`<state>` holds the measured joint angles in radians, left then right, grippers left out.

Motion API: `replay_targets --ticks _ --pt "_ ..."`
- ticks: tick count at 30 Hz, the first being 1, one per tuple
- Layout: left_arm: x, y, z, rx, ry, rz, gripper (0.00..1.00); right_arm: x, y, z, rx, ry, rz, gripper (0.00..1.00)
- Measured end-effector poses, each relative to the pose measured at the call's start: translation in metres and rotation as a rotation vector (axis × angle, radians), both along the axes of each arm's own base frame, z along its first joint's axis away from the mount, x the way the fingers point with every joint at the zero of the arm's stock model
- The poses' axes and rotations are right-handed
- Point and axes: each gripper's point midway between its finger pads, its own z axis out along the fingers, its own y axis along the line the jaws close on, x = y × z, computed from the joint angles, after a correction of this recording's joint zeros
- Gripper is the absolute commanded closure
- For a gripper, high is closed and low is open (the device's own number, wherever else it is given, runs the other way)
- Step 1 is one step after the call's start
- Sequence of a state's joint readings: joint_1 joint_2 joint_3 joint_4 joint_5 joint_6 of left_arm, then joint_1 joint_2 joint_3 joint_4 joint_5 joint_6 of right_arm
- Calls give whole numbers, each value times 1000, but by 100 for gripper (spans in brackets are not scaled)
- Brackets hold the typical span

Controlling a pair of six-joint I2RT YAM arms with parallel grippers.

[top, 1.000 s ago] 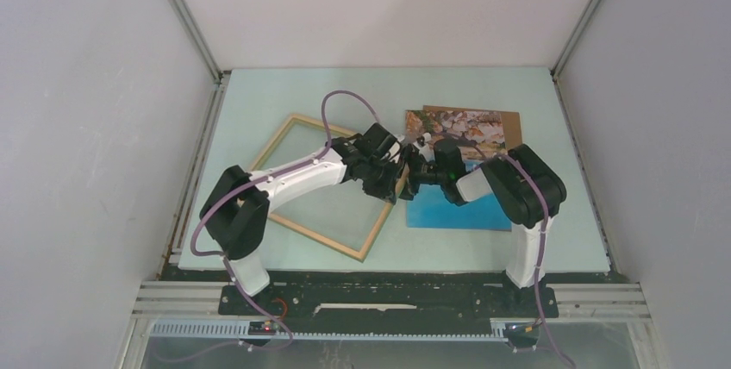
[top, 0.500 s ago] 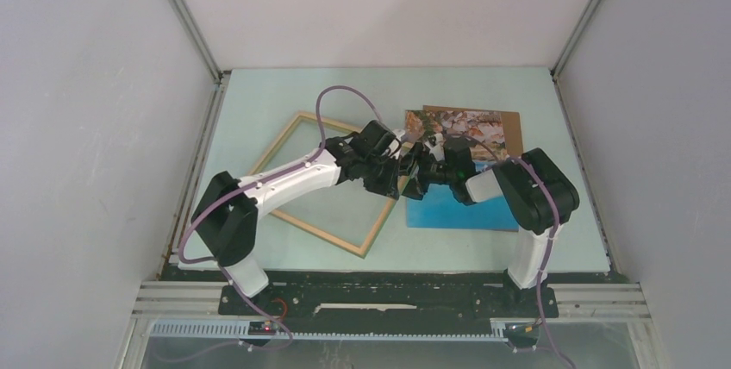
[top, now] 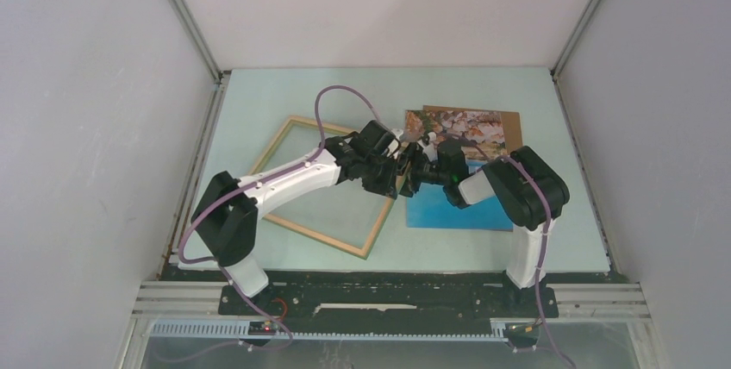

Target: Put the photo into the frame

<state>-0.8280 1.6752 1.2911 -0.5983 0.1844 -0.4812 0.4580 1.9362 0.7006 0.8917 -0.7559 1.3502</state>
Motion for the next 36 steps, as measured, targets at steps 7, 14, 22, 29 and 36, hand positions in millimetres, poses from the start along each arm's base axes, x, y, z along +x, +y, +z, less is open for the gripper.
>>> replay_targets --ticks 7,14,22,29,36 --pt "2 -4 -1 -4 5 -3 98 3 0 8 33 -22 2 42" --pt "3 -7 -6 -2 13 -7 95 4 -3 11 60 -13 9 51" --pt "8 -12 -1 -9 4 -7 77 6 -6 11 82 -26 12 66" --pt "5 -12 4 -15 0 -39 47 6 -10 6 99 -45 23 66" --pt "-4 -6 78 -152 -106 -102 34 7 -17 -3 92 -26 18 65"
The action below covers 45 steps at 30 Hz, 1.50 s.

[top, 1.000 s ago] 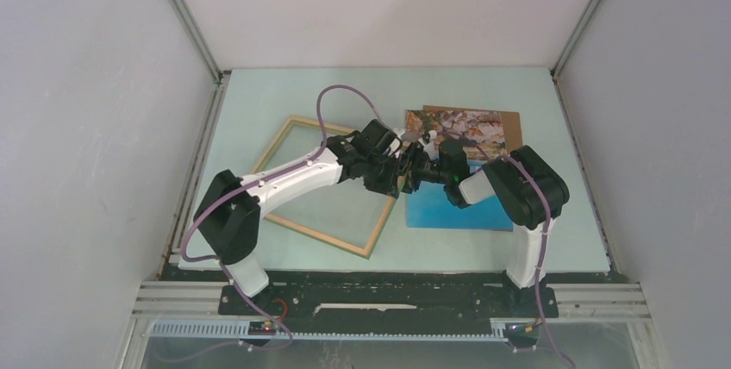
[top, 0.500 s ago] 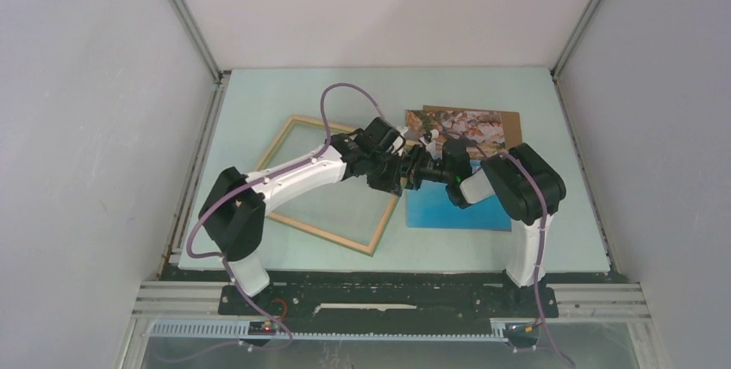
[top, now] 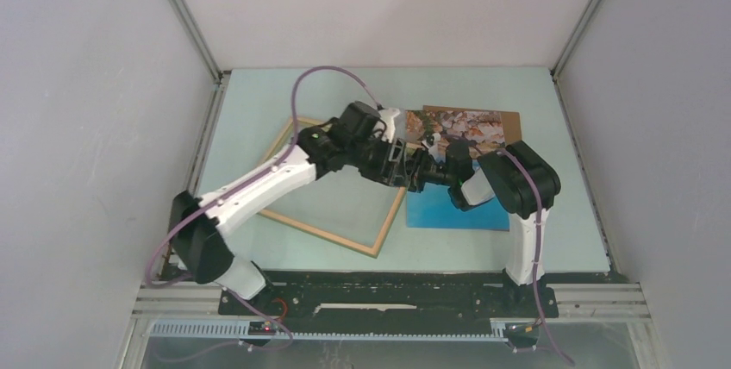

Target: Put the photo into the frame

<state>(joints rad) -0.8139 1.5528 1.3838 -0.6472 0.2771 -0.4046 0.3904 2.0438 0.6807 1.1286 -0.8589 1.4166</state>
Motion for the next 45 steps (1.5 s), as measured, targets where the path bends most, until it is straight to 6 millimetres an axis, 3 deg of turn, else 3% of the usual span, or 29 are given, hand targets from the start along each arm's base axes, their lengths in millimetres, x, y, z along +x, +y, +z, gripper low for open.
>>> replay_targets --ticks 3,5,7,9,14,17,19,22,26,31,45 --pt "9 19 31 -62 -45 38 28 0 -2 2 7 -10 5 64" --pt "28 46 53 -104 -91 122 21 1 -3 2 11 -14 8 64" --pt "57 89 68 -132 -147 264 17 1 -4 2 13 -16 10 65" --pt "84 137 69 -122 -183 433 15 1 -4 3 17 -19 12 66" --pt "140 240 43 -45 -207 793 14 2 -7 4 28 -33 16 66" --pt "172 283 13 13 -185 923 13 2 -8 1 34 -34 17 68" --pt "192 303 -21 63 -134 968 13 1 -8 -3 33 -24 18 69" --pt "212 318 -72 124 -23 975 12 1 -8 -7 33 -10 17 68" --pt "228 343 -106 171 50 993 8 2 -9 -7 36 -11 19 66" --pt "225 360 -111 207 58 998 6 2 -10 -7 38 -16 22 64" --pt "218 352 -122 193 78 968 4 3 -14 -8 35 -3 23 65"
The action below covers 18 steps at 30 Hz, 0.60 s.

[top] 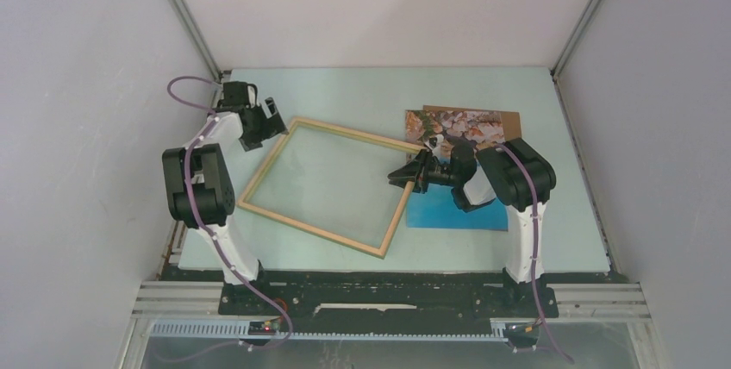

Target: Put the photo into the frame

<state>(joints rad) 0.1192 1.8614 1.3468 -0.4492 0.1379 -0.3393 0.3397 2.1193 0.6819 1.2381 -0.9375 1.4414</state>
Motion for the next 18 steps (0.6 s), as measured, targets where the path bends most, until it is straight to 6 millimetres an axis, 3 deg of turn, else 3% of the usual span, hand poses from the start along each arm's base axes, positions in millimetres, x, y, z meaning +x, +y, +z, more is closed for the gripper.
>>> replay_targets --ticks 18 --pt "-3 -23 -4 -11 11 -53 4 -1 0 -1 -8 14 -1 65"
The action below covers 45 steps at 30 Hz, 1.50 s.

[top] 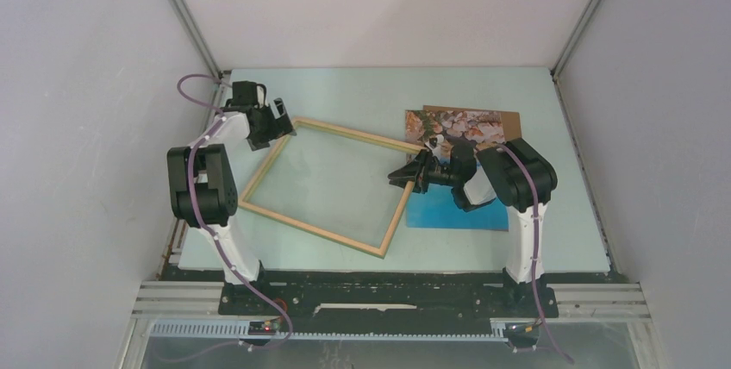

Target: Put the photo into the frame

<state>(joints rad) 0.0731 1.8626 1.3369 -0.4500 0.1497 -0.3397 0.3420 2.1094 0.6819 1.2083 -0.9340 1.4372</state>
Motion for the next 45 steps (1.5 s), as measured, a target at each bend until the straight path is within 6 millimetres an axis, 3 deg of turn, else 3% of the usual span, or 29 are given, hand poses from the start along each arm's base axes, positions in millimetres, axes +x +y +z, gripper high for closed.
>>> replay_targets --ticks 9,15,36,45 --pt "0 6 -3 26 6 18 4 -1 1 5 -3 -19 5 66" --pt "-1 7 -18 4 38 17 3 -2 2 8 -5 -50 12 66" --pt "0 13 -21 2 39 20 3 -3 4 10 -6 -57 18 67" --pt "-8 21 -25 27 73 27 2 -3 4 10 -7 -53 18 66"
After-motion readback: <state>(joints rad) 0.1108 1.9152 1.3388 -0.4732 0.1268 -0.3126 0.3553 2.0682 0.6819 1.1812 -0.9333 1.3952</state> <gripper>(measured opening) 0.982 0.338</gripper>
